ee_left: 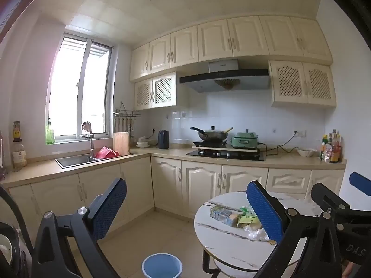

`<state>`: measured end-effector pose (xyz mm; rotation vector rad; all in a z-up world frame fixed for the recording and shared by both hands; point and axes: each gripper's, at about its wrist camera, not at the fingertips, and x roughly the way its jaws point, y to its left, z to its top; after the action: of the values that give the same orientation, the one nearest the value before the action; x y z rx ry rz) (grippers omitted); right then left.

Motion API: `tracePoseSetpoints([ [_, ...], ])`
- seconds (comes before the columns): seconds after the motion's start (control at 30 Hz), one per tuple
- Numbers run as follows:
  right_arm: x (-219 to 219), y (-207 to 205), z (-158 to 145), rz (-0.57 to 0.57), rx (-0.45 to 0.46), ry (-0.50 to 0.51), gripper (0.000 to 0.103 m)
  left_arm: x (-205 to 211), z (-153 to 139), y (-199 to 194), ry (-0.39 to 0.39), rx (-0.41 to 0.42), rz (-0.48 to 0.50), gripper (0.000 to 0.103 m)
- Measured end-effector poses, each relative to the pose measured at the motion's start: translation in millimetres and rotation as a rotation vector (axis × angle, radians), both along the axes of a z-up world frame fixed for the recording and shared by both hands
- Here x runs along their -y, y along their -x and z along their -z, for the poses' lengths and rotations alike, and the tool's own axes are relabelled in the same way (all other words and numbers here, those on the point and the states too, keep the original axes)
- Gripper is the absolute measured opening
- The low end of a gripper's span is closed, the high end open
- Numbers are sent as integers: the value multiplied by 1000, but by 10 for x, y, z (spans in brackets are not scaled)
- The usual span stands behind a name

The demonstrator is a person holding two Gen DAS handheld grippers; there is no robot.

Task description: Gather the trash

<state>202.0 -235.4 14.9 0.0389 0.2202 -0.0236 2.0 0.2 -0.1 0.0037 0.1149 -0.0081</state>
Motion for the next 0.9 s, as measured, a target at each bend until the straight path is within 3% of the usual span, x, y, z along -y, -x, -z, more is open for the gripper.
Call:
tracePoseSetpoints([
  [0.9, -63, 85, -22, 17, 48, 34, 103, -50, 13, 58, 33, 31, -3, 103],
])
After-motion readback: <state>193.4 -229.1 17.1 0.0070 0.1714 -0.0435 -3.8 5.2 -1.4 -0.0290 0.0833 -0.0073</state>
